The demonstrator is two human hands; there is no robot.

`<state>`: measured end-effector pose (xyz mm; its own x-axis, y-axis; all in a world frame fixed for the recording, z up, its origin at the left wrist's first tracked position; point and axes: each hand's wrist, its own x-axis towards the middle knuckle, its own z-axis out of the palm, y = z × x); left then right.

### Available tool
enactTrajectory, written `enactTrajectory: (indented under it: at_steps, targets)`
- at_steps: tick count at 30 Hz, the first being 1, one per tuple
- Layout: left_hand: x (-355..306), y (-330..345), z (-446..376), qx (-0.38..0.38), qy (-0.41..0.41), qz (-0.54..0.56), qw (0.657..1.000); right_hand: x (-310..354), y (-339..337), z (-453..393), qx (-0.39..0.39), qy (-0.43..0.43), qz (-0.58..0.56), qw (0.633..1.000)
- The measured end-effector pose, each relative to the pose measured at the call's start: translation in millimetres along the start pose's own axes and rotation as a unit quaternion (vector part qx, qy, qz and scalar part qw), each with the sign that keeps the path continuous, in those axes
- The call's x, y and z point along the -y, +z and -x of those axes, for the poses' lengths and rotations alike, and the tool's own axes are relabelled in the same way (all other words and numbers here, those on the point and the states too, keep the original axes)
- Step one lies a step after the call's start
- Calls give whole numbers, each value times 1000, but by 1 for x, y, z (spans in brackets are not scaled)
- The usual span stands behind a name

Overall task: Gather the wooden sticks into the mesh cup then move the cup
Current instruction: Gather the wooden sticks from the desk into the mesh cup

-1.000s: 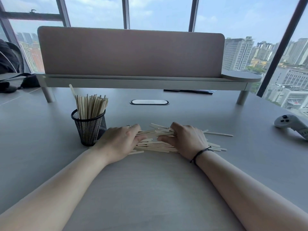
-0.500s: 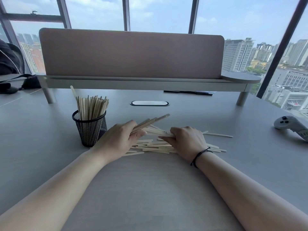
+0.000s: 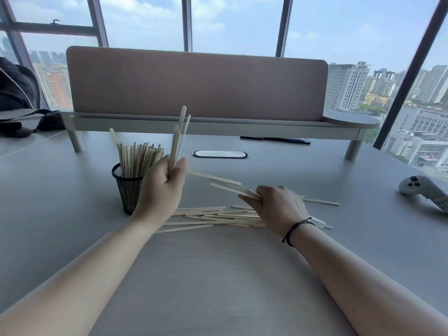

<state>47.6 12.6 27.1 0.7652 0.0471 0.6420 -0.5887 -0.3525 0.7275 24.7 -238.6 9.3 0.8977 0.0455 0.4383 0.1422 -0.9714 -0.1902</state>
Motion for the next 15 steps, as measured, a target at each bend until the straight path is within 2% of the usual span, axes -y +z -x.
enactTrajectory:
  at_steps: [5, 9, 15]
  targets:
    - [-1, 0, -8, -44, -116, 126, 984, 4, -11, -6, 0, 9, -2, 1000]
    - [-8, -3, -13, -95, -179, 257, 945, 5, -22, -13, 10, 20, 4, 1000]
    - [-12, -5, -15, -143, -207, 288, 924, 6, -33, -18, 12, 67, -1, 998]
